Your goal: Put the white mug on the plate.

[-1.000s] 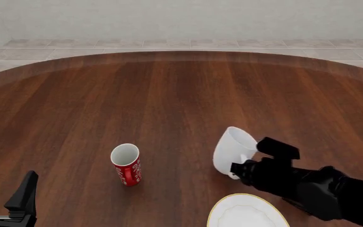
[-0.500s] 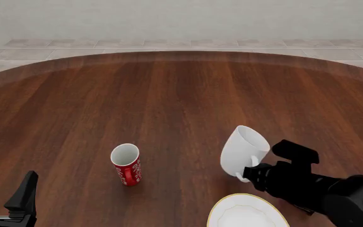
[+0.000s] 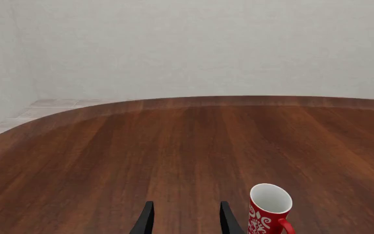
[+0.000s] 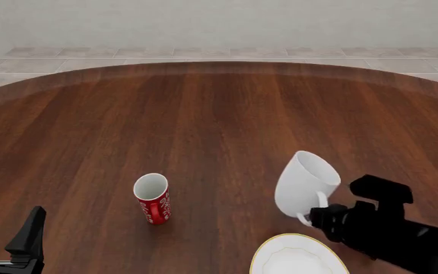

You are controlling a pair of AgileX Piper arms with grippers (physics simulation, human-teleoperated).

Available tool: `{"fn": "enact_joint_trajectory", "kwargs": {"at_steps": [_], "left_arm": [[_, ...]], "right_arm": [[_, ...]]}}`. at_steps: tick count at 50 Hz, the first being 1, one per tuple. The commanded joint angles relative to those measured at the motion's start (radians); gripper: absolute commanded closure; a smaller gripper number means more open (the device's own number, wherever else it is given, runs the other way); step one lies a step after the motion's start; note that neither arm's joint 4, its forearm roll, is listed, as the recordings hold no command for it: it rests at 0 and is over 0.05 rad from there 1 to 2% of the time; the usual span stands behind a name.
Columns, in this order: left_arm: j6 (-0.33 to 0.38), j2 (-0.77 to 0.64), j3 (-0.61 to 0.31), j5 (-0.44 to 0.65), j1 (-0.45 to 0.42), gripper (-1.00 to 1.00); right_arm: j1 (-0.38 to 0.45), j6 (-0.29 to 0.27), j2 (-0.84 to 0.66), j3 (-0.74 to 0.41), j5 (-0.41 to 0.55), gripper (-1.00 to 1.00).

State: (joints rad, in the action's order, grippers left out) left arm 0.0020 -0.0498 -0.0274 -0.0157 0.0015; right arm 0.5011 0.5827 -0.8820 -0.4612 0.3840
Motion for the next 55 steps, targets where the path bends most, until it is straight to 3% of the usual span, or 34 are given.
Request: {"fn": "enact_joint_trajectory", "kwargs": {"at_steps": [1,20,43,55], "left_arm": [[0.0,0.0,0.0,0.0,0.0,-1.0],[0.0,0.0,0.0,0.0,0.0,-1.0],[0.0,0.0,0.0,0.0,0.0,-1.0],[0.0,0.0,0.0,0.0,0.0,-1.0]], "right_arm": [[0.017,-0.004,0.085,0.005,0.07,1.0],[0.045,-0.026,0.181,-0.002,0.174,1.0],[0.012,-0.136,0.319,-0.007,0.322,1.0],[0.022,-0.15,0.362,0.014,0.354,1.0]]}}
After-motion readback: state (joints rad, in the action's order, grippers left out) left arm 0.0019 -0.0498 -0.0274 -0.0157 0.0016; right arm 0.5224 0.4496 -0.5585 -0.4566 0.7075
